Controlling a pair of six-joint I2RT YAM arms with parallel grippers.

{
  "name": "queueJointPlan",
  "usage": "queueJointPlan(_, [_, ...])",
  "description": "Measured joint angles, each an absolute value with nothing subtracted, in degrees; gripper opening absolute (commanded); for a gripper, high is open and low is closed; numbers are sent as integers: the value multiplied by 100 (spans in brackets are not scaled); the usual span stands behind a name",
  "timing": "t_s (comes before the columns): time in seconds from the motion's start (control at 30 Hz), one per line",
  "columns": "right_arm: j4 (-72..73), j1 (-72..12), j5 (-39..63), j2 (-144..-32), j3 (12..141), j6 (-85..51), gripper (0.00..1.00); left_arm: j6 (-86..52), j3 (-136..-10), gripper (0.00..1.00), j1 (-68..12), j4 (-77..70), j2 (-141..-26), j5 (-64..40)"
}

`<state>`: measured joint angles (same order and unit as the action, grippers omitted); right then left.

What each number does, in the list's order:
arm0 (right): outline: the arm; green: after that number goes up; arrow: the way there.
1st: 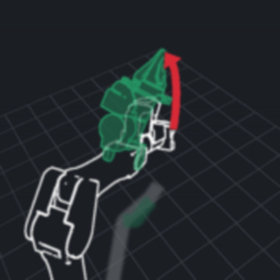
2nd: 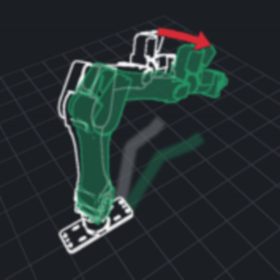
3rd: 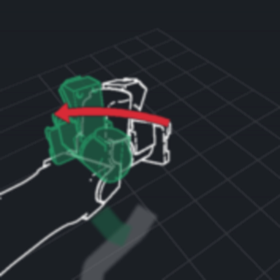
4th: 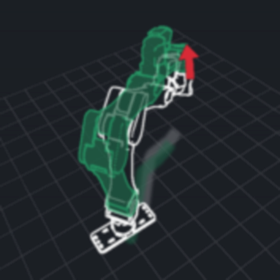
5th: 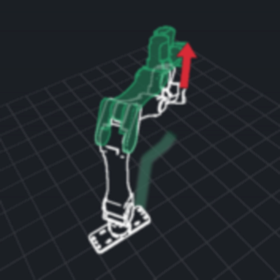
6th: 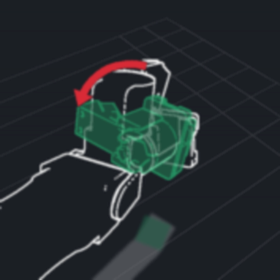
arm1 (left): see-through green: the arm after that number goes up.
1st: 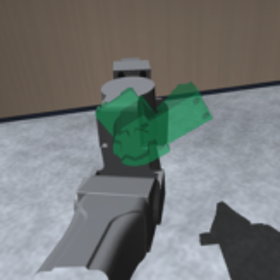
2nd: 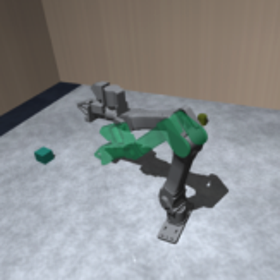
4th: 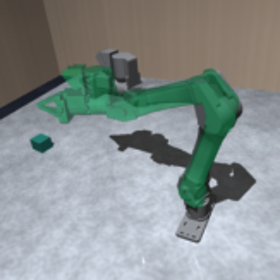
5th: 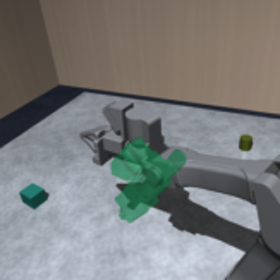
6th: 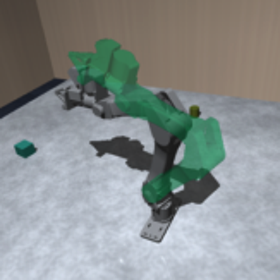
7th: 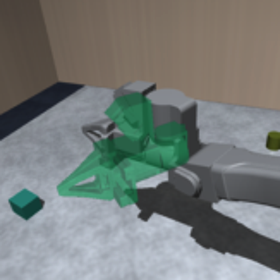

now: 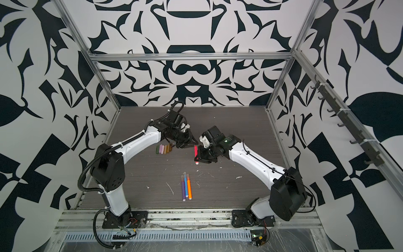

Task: Remove pen caps from pens
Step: Open the pen cap on the pen.

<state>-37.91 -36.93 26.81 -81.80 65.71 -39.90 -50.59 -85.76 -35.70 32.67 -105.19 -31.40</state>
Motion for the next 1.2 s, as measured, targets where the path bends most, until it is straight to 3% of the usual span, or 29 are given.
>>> queueJointPlan(0.13, [-3798, -3691, 2683, -8180, 6584, -3994, 0, -5050, -8576, 0, -3568, 3271, -10519, -3153])
queueJointPlan(0.2, [-3798, -3691, 2683, -8180, 6584, -3999, 0, -5048, -8576, 0, -3568, 3273, -10519, -3153])
queueJointPlan(0.23, [-3795, -3691, 2683, -8180, 6584, -4003, 3, -5048, -8576, 0, -3568, 3275, -10519, -3153])
queueJointPlan(0.33, [-3793, -3691, 2683, -8180, 6584, -4016, 23, -5035, -8576, 0, -3568, 3280, -10519, -3153])
queueJointPlan(0.4, [-3785, -3691, 2683, -8180, 6584, -4047, 29, -5041, -8576, 0, -3568, 3280, -10519, -3155])
queueJointPlan(0.6, [-3577, -3688, 2681, -8180, 6582, -4189, 32, -5054, -8595, 0, -3570, 3284, -10519, -3203])
queueJointPlan(0.67, [-3548, -3688, 2679, -8180, 6580, -4213, 28, -5052, -8619, 0, -3570, 3291, -10519, -3216])
queueJointPlan(0.8, [-3472, -3682, 2672, -8180, 6501, -4335, 0, -5043, -8635, 0, -3568, 3332, -10519, -3216])
queueJointPlan(1.2, [-2668, -3682, 2637, -8082, 6169, -4495, 0, -4676, -9251, 0, -3256, 3913, -10831, -3297])
